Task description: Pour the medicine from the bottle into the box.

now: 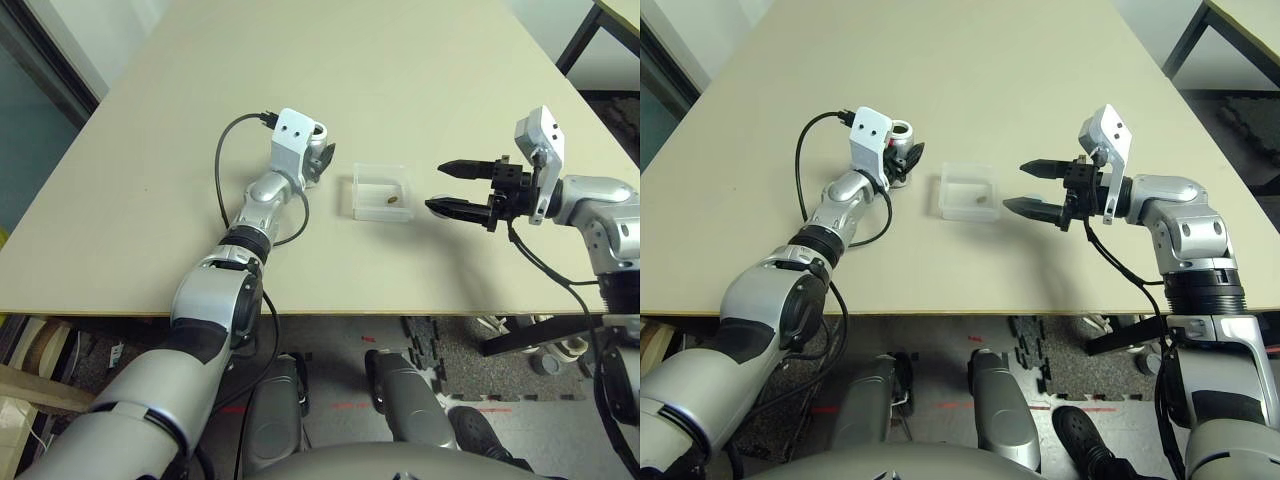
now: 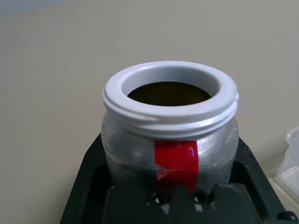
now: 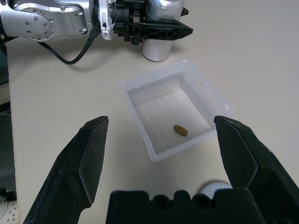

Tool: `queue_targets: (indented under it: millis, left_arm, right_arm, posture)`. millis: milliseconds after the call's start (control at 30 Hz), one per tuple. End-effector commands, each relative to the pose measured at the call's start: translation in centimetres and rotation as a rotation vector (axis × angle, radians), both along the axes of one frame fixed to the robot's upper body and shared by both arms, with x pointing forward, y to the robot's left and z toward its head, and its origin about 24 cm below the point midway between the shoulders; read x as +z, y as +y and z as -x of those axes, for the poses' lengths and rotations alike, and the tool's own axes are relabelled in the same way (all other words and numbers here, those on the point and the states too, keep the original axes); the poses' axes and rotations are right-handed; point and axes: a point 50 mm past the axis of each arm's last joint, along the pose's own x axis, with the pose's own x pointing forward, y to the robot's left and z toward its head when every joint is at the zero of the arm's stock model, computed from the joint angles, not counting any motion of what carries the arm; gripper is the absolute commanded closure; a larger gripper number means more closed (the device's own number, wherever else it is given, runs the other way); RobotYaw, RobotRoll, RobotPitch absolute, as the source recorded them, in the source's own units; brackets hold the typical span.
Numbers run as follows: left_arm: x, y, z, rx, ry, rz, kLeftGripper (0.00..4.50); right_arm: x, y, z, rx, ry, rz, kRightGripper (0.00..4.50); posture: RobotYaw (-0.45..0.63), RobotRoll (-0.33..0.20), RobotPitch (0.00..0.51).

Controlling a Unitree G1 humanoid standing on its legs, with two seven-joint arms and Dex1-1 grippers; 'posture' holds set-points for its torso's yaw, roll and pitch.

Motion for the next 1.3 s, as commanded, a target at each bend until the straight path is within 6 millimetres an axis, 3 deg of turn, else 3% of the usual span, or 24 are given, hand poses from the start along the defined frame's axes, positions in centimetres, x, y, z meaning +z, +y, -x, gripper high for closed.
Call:
queue_targets:
  millis: [33,133,167,900,1067,1300]
  left_arm:
    - [-1.4,0.5,0.3,0.027,0.061,-0.009,1.13]
    - [-1.5,0.5,0.3,0.033,0.071,0.005,0.09]
    - [-1.5,0.5,0.3,0.034,0.071,0.006,0.04]
    - [-3.8,1.9,2.2,0.056,0.006,0.117,0.04]
    - [-4.3,2.6,4.0,0.071,-0.04,0.176,0.04]
    - [-5.0,4.6,8.3,0.082,-0.001,0.191,0.04]
  right_arm:
    - [0.1,0.2,0.2,0.008,-0.004,0.004,0.0]
    - [0.1,0.2,0.2,0.009,-0.004,0.003,0.0]
    - [0.1,0.2,0.2,0.009,-0.004,0.003,0.0]
    - [-0.2,0.6,-0.4,0.014,-0.011,-0.01,0.0]
    - [-0.4,0.7,-0.4,0.012,-0.012,-0.017,0.0]
    - [-0.5,0.2,-0.7,-0.001,-0.015,-0.019,0.0]
  posture:
    - [-0.25,0.0,0.161]
    - [-0.25,0.0,0.161]
    - [-0.25,0.0,0.161]
    - [-0.22,0.0,0.156]
    - [-0.22,0.0,0.156]
    - [-0.19,0.0,0.157]
